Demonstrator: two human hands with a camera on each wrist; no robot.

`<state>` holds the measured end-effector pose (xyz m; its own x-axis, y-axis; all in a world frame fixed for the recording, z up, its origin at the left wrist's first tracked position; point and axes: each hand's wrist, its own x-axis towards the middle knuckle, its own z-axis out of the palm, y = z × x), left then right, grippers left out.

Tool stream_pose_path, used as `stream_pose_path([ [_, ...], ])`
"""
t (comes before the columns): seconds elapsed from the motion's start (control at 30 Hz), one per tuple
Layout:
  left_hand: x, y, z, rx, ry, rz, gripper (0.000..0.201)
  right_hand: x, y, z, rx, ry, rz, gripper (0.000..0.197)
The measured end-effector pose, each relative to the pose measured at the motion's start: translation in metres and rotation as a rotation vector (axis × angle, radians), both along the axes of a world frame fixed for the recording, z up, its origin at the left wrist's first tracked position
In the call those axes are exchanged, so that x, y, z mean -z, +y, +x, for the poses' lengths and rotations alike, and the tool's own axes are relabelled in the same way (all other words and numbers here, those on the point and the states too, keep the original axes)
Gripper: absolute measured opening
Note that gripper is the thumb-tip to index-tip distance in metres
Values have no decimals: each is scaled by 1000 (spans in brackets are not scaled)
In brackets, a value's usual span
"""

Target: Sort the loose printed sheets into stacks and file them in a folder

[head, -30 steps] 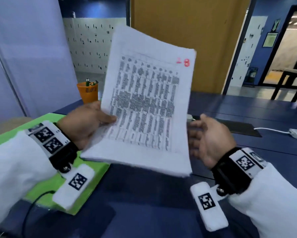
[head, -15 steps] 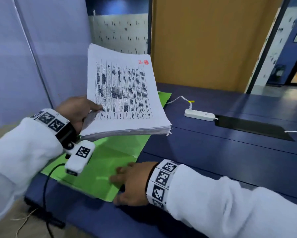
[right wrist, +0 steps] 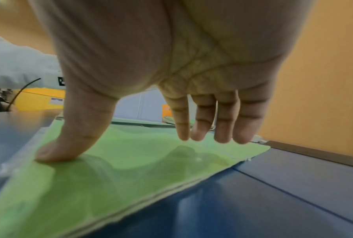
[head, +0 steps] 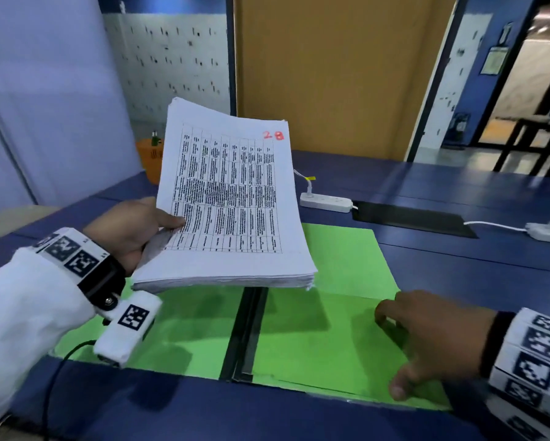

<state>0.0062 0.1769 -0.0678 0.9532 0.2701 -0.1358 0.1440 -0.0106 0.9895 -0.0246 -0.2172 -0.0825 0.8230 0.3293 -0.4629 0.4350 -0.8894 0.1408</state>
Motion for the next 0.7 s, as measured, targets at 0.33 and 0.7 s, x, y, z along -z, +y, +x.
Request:
stream_pose_path([
  [0.33, 6, -24, 3, 103, 79, 88, 34, 11, -26, 11, 96, 90, 227, 171],
  [0.7, 11, 35, 25, -267, 20, 131, 16, 13, -44, 4, 43, -39, 312, 148],
])
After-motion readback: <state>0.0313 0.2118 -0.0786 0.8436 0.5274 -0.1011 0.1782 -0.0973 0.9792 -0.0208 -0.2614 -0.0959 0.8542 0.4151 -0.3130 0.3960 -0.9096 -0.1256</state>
